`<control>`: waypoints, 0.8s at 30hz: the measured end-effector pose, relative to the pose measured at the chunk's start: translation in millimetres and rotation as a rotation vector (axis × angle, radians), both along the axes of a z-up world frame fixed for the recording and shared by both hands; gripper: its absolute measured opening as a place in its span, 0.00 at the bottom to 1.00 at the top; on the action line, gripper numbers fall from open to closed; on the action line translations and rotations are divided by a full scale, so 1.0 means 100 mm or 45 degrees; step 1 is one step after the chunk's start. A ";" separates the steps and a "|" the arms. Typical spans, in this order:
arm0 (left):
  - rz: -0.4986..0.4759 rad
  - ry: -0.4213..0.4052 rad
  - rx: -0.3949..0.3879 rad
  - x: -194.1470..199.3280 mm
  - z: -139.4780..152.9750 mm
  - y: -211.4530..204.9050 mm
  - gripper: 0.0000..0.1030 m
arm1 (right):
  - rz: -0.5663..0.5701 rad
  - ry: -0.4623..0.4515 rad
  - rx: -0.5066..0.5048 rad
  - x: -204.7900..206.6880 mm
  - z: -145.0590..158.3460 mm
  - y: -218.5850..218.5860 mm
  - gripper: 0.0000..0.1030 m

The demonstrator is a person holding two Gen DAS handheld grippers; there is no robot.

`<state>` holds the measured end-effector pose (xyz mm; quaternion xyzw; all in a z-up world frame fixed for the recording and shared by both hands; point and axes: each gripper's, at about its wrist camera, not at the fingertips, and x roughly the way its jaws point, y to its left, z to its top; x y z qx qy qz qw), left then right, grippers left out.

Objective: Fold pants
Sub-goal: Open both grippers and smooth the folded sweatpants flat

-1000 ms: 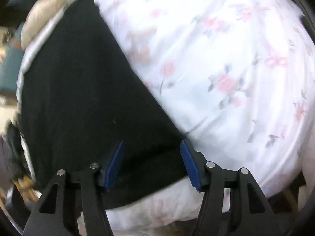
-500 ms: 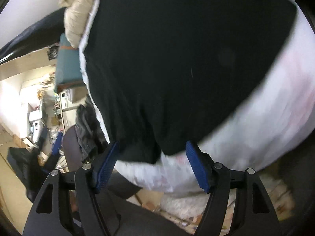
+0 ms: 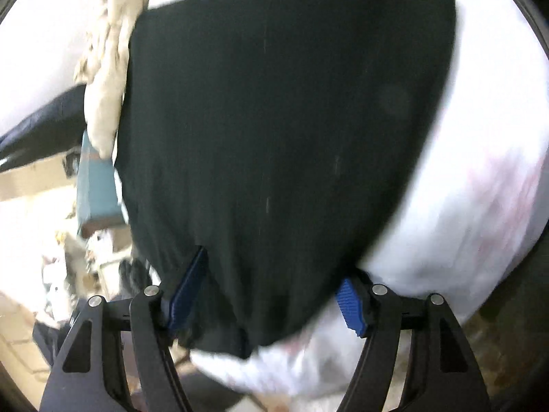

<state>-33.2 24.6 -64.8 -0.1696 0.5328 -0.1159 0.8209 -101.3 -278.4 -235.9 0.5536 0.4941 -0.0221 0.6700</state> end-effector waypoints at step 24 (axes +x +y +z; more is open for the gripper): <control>-0.277 0.019 0.433 1.51 0.35 -1.49 0.79 | -0.087 -0.472 -0.567 0.15 1.05 -0.25 0.05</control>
